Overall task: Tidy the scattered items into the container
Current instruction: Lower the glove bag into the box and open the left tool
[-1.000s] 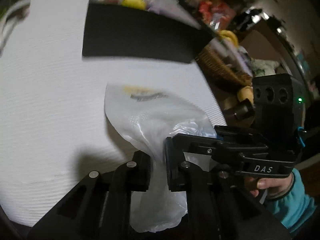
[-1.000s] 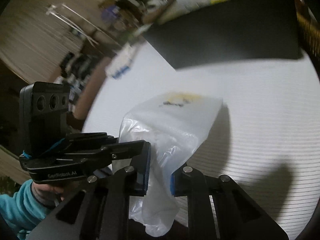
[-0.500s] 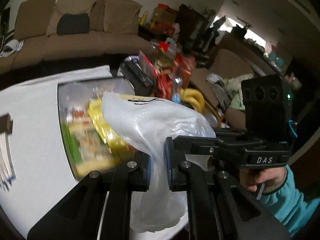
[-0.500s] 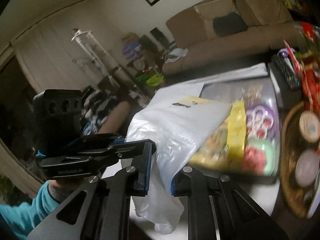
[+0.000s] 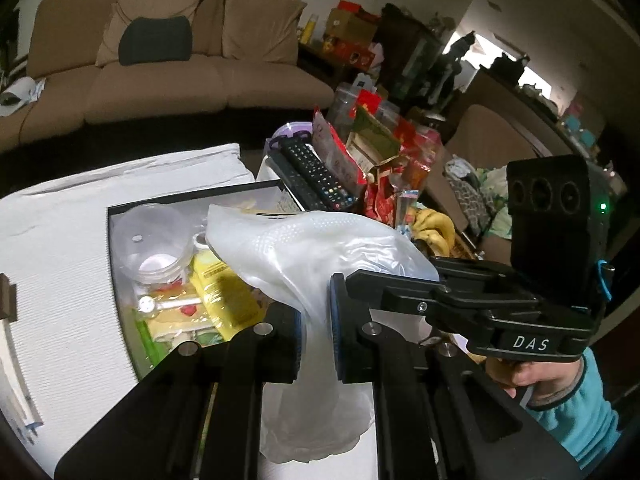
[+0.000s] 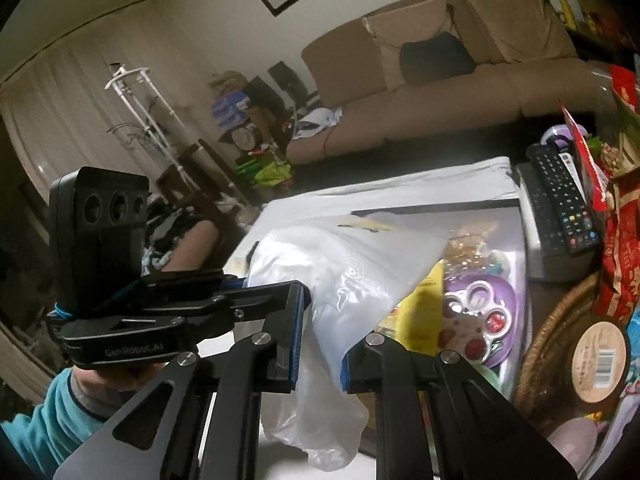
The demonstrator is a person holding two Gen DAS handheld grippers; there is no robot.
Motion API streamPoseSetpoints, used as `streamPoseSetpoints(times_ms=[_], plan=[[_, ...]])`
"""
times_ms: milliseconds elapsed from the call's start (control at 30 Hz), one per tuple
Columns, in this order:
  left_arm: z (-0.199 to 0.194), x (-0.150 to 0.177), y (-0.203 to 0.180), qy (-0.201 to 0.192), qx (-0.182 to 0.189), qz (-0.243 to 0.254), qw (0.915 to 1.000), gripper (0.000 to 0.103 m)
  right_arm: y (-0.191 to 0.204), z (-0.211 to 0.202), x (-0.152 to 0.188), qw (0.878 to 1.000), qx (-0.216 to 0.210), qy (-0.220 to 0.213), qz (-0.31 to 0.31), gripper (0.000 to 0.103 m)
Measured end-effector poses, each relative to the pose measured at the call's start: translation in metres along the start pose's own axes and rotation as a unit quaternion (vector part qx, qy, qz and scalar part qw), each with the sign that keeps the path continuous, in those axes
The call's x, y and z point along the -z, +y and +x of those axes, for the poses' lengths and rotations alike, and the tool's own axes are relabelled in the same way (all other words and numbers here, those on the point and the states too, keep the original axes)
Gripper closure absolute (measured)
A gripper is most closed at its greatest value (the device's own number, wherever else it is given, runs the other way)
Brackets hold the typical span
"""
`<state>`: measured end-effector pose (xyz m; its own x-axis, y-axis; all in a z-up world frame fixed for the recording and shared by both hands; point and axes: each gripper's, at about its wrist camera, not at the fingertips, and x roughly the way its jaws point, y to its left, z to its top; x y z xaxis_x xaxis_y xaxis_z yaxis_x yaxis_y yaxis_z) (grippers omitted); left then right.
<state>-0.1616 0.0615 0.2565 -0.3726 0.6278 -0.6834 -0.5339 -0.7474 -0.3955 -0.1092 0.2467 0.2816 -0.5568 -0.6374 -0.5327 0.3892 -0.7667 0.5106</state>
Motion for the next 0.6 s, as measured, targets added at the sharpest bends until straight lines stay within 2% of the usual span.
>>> streamPoseSetpoints(times_ms=[300, 333, 367, 400, 433, 467, 533, 600], plan=[[0.059, 0.001, 0.012, 0.014, 0.014, -0.038, 0.9991, 0.091, -0.038, 0.012, 0.002, 0.999, 0.049, 0.015, -0.012, 0.089], [0.074, 0.004, 0.017, 0.032, -0.002, -0.046, 0.9984, 0.082, -0.043, 0.019, 0.004, 0.997, 0.069, 0.029, -0.018, 0.087], [0.092, 0.008, 0.022, 0.064, -0.025, -0.049, 0.9964, 0.065, -0.052, 0.031, 0.008, 0.993, 0.1, 0.053, -0.023, 0.084], [0.112, 0.015, 0.028, 0.108, -0.056, -0.05, 0.9913, 0.059, -0.062, 0.043, 0.013, 0.987, 0.134, 0.081, -0.022, 0.081], [0.127, 0.025, 0.036, 0.145, -0.092, -0.052, 0.9837, 0.059, -0.073, 0.055, 0.019, 0.978, 0.176, 0.112, -0.021, 0.08], [0.133, 0.034, 0.042, 0.162, -0.118, -0.054, 0.9783, 0.06, -0.08, 0.059, 0.025, 0.971, 0.198, 0.128, -0.02, 0.08], [0.124, 0.043, 0.05, 0.15, -0.116, -0.057, 0.9802, 0.059, -0.083, 0.049, 0.03, 0.972, 0.203, 0.114, -0.018, 0.079], [0.109, 0.046, 0.052, 0.133, -0.113, -0.056, 0.9831, 0.059, -0.08, 0.029, 0.031, 0.98, 0.184, 0.078, -0.014, 0.068]])
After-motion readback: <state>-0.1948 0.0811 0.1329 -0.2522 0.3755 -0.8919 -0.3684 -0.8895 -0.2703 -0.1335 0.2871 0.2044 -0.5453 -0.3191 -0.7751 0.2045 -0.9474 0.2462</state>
